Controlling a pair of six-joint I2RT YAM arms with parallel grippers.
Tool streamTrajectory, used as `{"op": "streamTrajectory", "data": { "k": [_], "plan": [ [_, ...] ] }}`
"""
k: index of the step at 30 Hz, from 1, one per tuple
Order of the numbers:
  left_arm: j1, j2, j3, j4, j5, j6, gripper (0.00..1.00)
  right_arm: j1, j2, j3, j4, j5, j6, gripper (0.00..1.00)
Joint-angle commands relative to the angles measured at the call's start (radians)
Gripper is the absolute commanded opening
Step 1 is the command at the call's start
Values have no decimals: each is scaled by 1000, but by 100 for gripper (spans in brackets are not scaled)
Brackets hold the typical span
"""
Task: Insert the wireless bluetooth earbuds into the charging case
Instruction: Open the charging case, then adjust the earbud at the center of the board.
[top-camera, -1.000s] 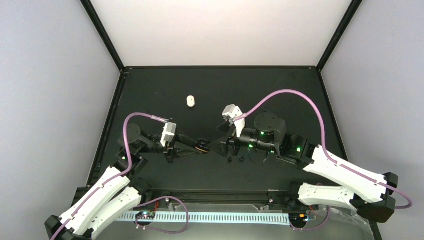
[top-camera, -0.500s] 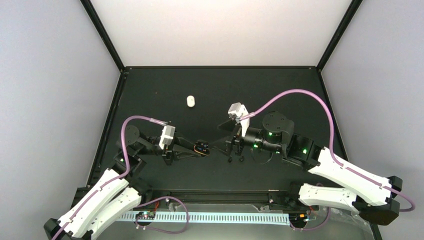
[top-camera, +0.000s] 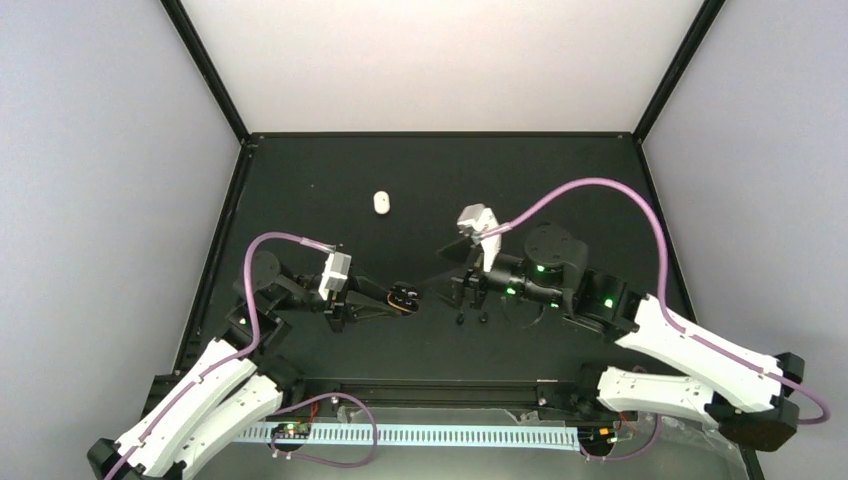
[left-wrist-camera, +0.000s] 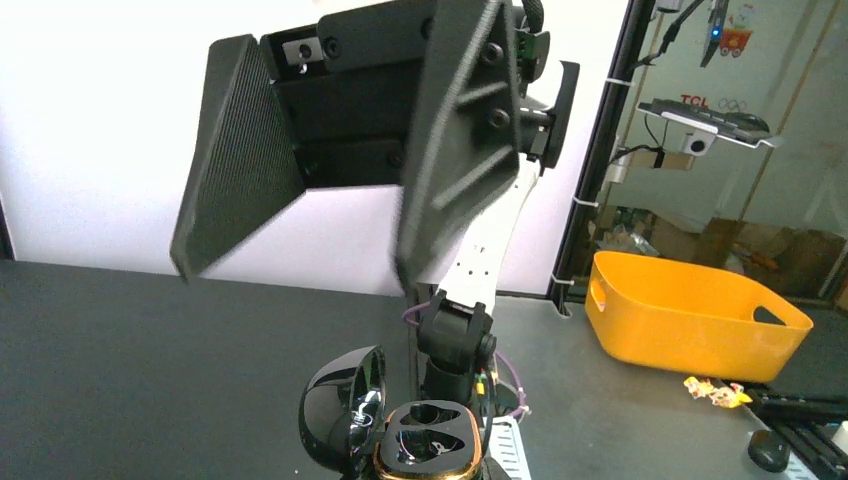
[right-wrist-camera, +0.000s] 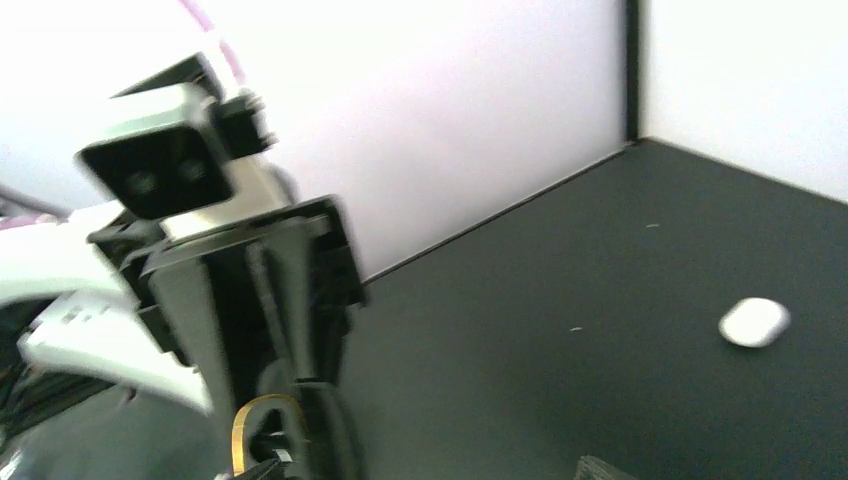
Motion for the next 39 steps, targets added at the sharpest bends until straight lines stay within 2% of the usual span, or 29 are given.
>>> {"op": "streamTrajectory", "data": {
  "k": [1, 4, 7, 21, 24, 30, 35, 39],
  "plan": [
    [-3, -66, 16, -74, -15, 40, 1, -49, -140, -88, -34, 278, 51, 78],
    [-4, -133, -24, -82, -38, 17, 2, -176, -240, -217, -58, 281, 108, 79],
    [-5, -191, -53, -92, -56, -6, 2, -297, -255, -330, -102, 203, 164, 78],
    [-4, -281, -106, -138, -105, -7, 1, -309, -264, -749, -49, 100, 406, 67],
    [-4, -277, -105, -141, -105, -3, 2, -308, -214, -748, -15, 91, 390, 64],
    [-3, -270, -102, -149, -107, 2, 2, -289, -31, -646, 24, 83, 329, 59],
    [-2, -287, -102, -172, -121, 15, 2, -288, 20, -632, -6, 184, 337, 54],
    [-3, -295, -100, -186, -125, 25, 2, -288, 48, -647, -12, 203, 348, 52]
  ]
}}
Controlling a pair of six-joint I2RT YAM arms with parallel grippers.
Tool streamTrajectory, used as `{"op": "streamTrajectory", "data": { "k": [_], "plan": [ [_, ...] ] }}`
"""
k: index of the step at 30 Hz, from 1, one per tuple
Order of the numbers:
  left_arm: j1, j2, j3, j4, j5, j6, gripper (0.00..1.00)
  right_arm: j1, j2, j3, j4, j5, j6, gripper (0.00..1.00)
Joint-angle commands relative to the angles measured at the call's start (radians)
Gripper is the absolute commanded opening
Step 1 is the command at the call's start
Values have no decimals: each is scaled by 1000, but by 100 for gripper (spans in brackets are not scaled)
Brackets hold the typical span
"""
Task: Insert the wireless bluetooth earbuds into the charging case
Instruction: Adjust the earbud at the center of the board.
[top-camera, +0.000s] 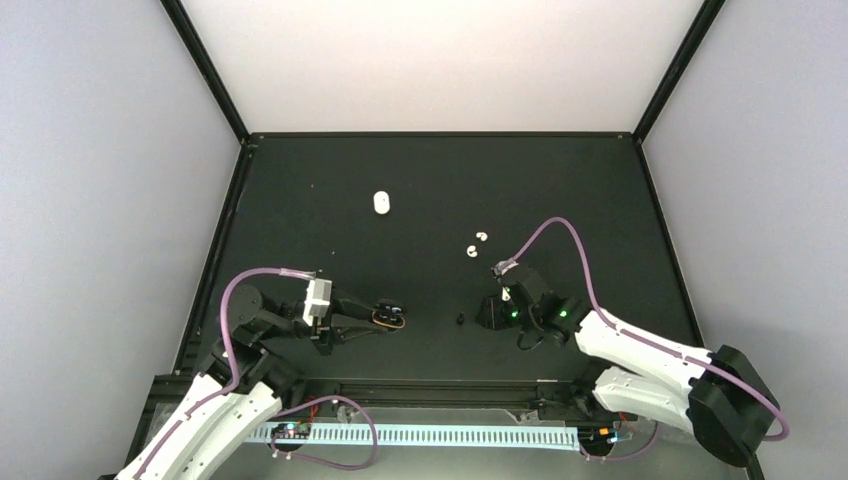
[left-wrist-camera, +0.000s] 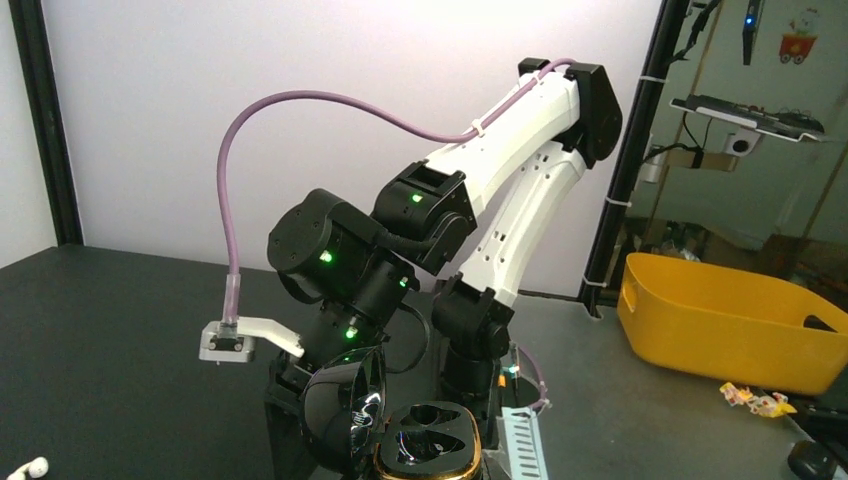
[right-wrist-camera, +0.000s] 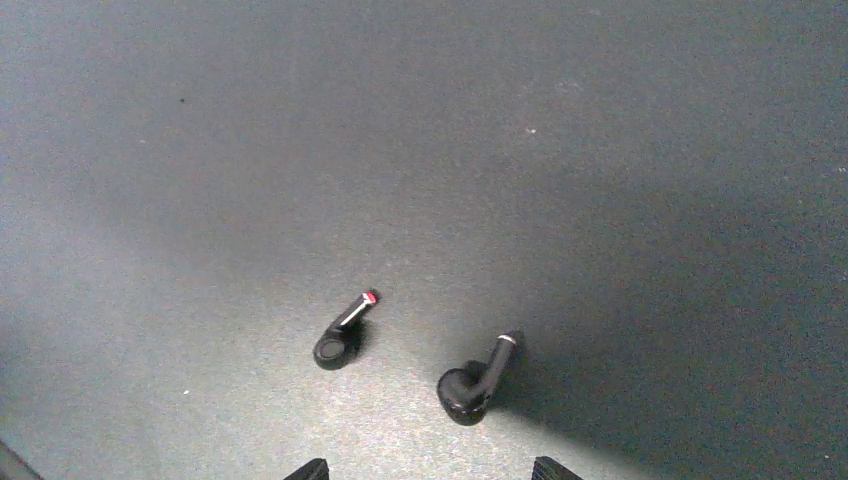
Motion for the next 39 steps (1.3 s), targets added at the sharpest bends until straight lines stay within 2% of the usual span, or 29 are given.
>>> {"op": "streamTrajectory", "data": {
  "k": [1, 6, 13, 29, 39],
  "plan": [
    [-3, -16, 14, -23, -16, 22, 2, 5, 32, -7, 4, 51, 11, 52],
    [-3, -9, 21, -26, -15, 33, 2, 4, 70, -8, 43, 19, 12, 52],
    [-3, -16, 19, -38, -27, 40, 1, 5, 142, 23, 43, 68, -15, 48],
    [-2, -15, 18, -38, -39, 44, 1, 4, 266, 60, 195, -63, 57, 43],
    [-2, -16, 18, -42, -45, 47, 1, 4, 286, 106, 224, -62, 61, 43]
  ]
}}
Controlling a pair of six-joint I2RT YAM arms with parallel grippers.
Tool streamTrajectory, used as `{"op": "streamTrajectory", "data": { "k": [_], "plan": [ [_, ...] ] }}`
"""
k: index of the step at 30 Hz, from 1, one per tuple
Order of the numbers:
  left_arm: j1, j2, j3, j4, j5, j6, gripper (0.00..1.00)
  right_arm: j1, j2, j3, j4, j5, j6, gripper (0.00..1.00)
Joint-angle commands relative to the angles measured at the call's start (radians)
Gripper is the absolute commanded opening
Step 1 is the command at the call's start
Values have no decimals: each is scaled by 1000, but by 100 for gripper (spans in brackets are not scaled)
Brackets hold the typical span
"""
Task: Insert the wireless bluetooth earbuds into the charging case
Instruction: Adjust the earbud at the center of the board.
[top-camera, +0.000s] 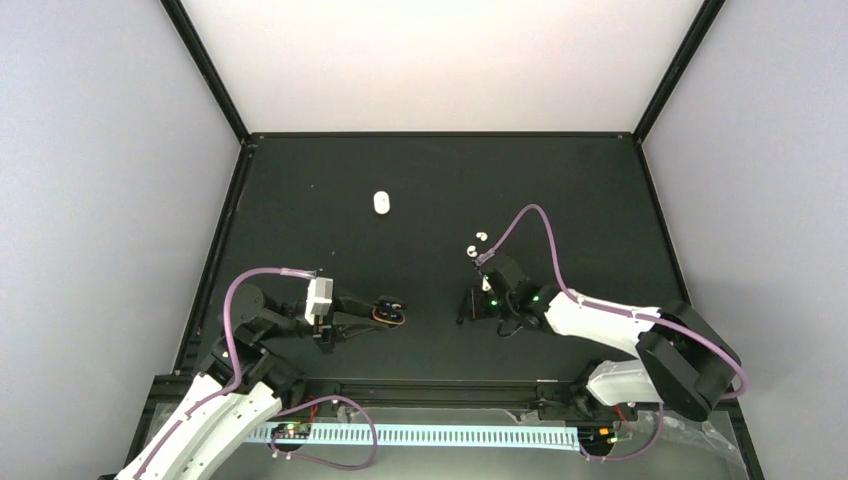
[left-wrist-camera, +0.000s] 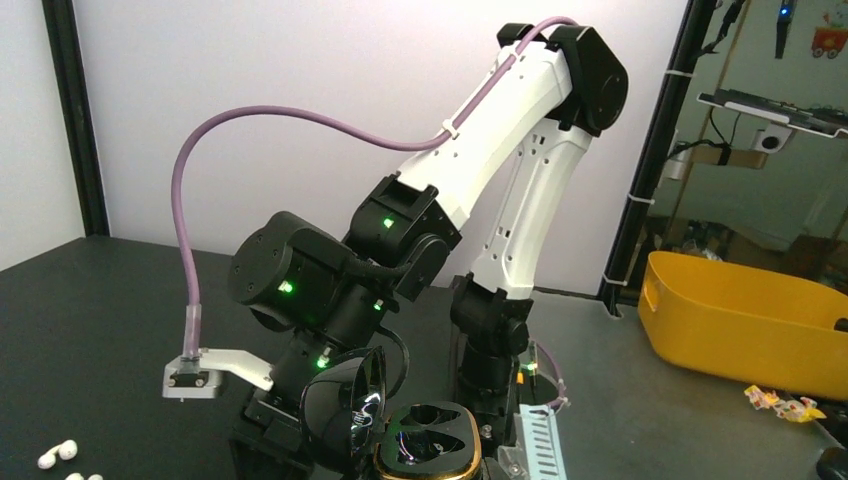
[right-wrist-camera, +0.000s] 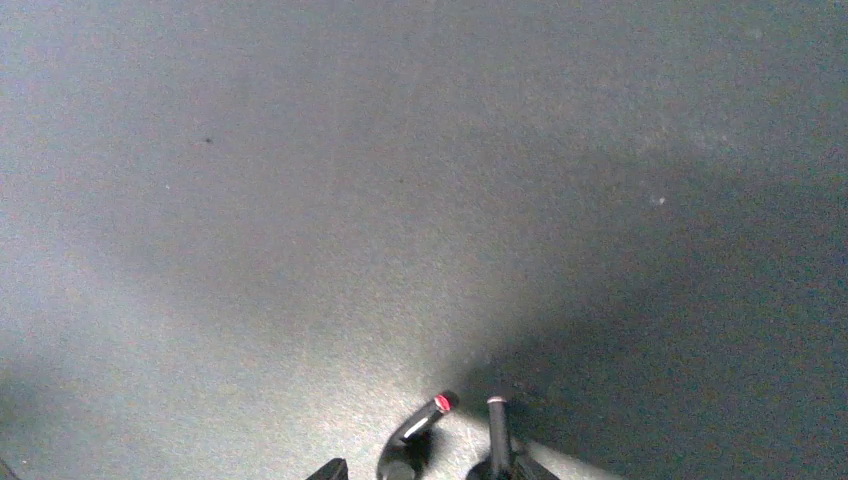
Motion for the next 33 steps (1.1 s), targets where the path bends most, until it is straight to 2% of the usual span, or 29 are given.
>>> {"op": "streamTrajectory", "data": {
  "k": [1, 6, 12, 25, 33],
  "plan": [
    [-3, -12, 18, -13, -12, 18, 2, 3, -17, 38, 19, 18, 8, 43],
    [-2, -12, 19, -17, -16, 22, 2, 4, -69, 21, -54, 92, -38, 43],
    [-3, -10, 19, -22, -22, 25, 2, 9, -103, -54, -68, 89, -59, 42],
    [-1, 0, 19, -24, -31, 25, 1, 41, 3, -5, -82, 179, -79, 41],
    [-2, -2, 21, -30, -35, 30, 2, 41, 46, 27, -153, 270, -123, 39]
  ]
}}
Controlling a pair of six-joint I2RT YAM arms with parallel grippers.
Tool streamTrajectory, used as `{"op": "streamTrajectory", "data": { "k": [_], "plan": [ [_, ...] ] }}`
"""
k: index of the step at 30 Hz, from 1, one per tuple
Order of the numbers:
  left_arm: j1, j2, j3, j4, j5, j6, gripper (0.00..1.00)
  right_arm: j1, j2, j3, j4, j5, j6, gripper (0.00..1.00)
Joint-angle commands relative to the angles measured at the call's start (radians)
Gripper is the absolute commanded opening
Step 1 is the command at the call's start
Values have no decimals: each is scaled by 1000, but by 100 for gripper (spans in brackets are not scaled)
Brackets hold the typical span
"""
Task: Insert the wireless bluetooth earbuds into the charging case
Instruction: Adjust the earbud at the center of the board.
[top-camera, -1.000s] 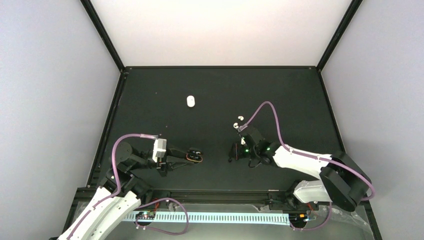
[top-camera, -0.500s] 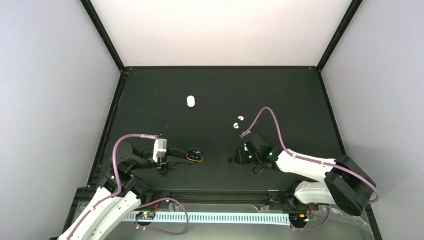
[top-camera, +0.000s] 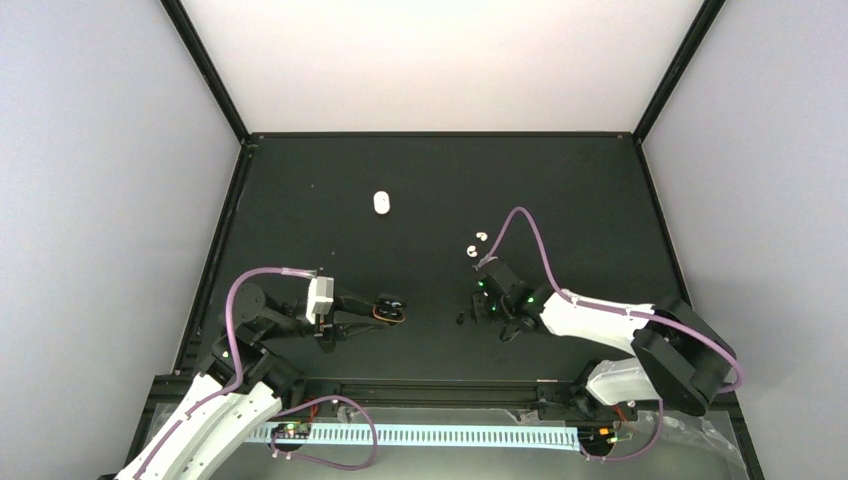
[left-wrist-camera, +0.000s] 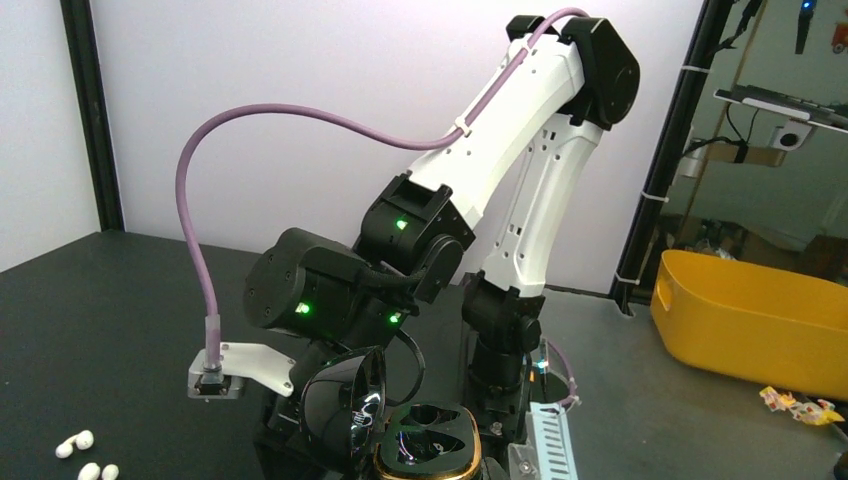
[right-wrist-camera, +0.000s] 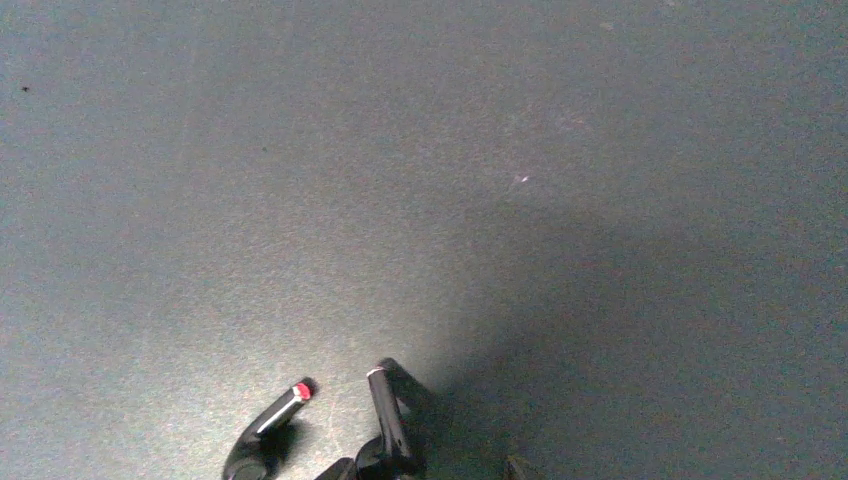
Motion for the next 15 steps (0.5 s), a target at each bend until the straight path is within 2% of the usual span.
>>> {"op": "streamTrajectory", "data": {
  "k": [1, 8, 15],
  "plan": [
    [-3, -2, 21, -14, -13, 16, 1, 5, 22, 14, -67, 99, -34, 38],
    [-2, -2, 21, -17, -15, 19, 1, 5, 21, 34, -102, 143, -15, 38],
    [-2, -6, 22, -21, -17, 20, 2, 5, -72, 20, -96, 42, 16, 41]
  ]
}}
